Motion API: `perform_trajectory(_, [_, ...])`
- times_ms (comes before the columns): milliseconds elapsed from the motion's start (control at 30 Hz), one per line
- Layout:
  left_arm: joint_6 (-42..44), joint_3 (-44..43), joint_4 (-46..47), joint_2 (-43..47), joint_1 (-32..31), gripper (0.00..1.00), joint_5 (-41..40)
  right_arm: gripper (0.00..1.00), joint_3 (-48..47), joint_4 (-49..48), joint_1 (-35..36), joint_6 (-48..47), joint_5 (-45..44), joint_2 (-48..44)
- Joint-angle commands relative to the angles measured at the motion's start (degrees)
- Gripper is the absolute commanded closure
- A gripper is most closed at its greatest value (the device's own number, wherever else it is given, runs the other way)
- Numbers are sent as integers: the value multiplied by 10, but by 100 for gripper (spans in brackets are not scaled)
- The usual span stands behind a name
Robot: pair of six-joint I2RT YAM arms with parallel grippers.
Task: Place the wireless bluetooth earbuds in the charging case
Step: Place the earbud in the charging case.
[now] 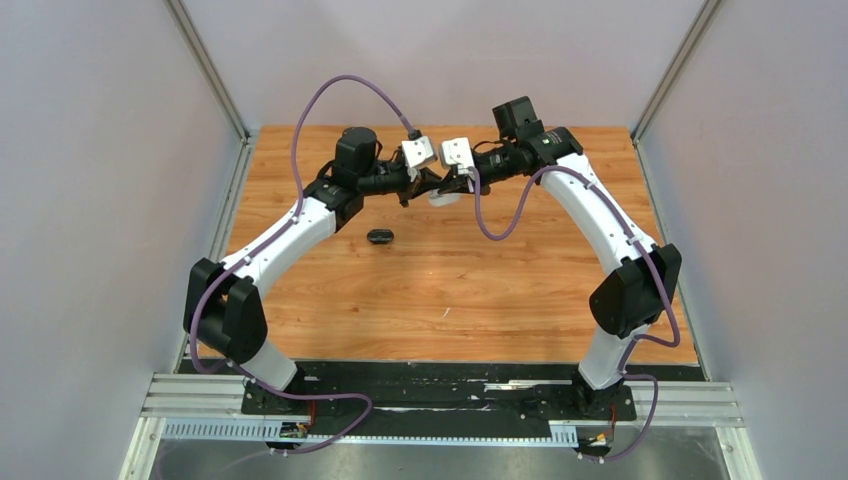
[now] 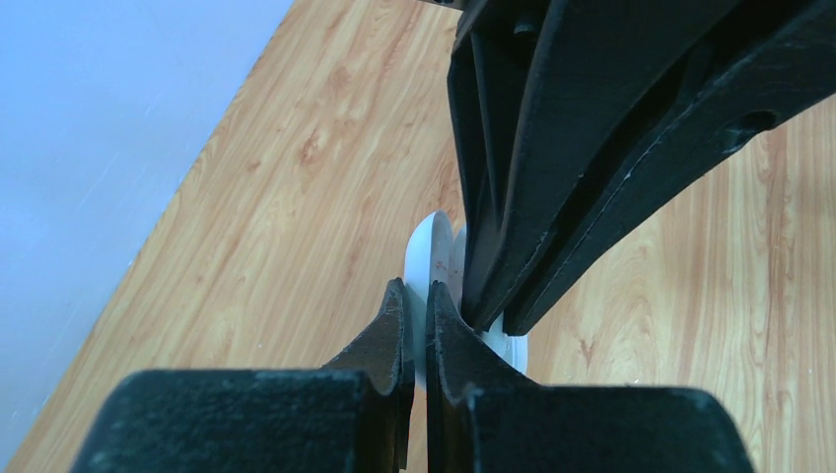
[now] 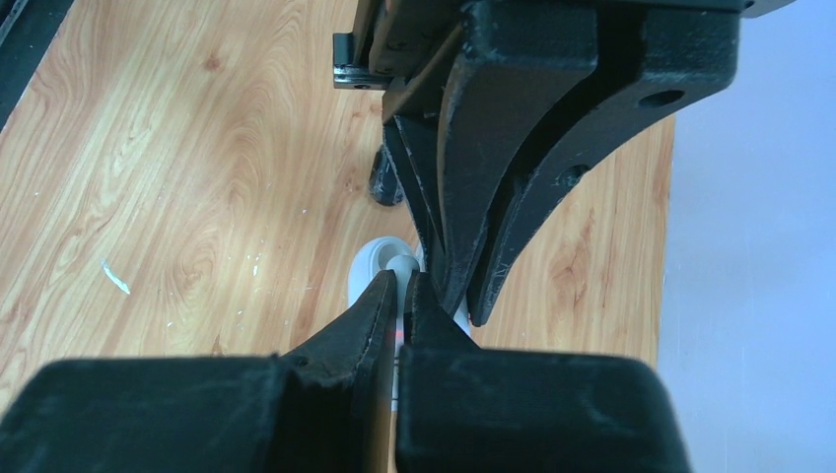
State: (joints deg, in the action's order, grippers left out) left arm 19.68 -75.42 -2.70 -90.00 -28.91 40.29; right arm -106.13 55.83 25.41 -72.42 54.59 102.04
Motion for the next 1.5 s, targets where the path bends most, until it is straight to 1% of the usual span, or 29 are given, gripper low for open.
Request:
perform_trajectory(0, [-1,1,23,26,-4,100,-7,100,-4,25,7,-27,-5,9])
perform_trajectory(100, [-11,1,44,26,-4,100,-4,100,-1,29,13,-30,-15,12])
perform_trajectory(267, [-15,2,45,27,-4,100,-3,100,-7,27,14,-15,-1,17])
perform_trajectory(633, [-26,-1,53,24,-6,100,-3,99,-4,30,20,-13,-4,28])
perform_trajectory(800, [-60,-5,65,21,-7,100,-4,96,-5,41,24,-27,-14,36])
perform_trajectory(967, [-71,-6,63,23,-7,100,-5,95,8,30,25,-19,-32,36])
perform_trajectory(1033, [-69,-5,62,25,-7,100,-5,95,17,11,25,-9,-37,31])
perform_trajectory(1067, [-69,-4,61,25,-7,100,-3,94,23,-3,25,-1,-39,26])
perform_trajectory(1133, [-68,-4,59,24,-7,100,1,86,40,-36,26,18,-40,15])
perform_trajectory(1267, [-71,-6,59,23,-7,100,1,74,65,-72,30,29,-38,1])
perform_trajectory(1467, [-60,-2,49,23,-7,100,-13,73,48,-86,30,73,-36,-6])
